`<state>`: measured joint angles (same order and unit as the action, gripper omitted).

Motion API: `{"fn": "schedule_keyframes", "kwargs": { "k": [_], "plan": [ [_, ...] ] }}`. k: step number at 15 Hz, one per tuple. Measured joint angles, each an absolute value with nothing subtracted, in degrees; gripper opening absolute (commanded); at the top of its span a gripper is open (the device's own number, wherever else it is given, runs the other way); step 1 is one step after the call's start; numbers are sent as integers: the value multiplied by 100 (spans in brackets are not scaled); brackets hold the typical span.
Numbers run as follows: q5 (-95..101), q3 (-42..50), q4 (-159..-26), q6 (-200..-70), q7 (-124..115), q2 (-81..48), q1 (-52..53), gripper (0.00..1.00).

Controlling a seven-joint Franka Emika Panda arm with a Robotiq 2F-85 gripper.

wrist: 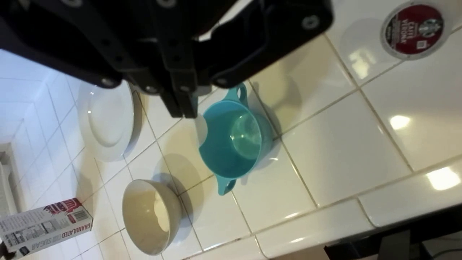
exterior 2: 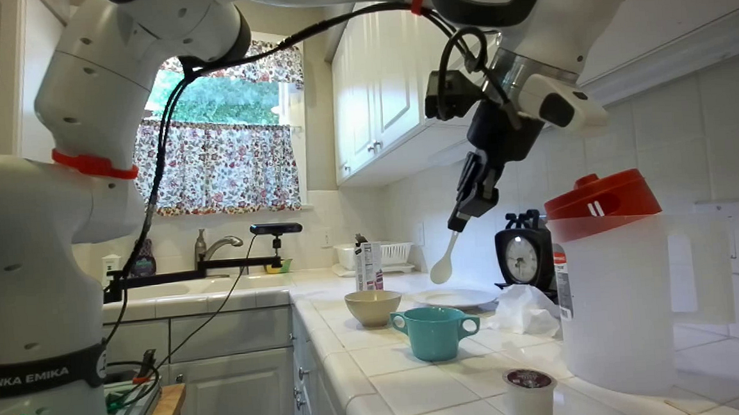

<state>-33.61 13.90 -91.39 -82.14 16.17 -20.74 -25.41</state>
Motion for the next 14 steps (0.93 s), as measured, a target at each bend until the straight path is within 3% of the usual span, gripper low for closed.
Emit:
{"fn": "schedule_keyframes", "kwargs": {
  "k": [14],
  "plan": [
    [-3677,1049,-9243,-8237,2275,-2021,-2281,1]
  ]
}}
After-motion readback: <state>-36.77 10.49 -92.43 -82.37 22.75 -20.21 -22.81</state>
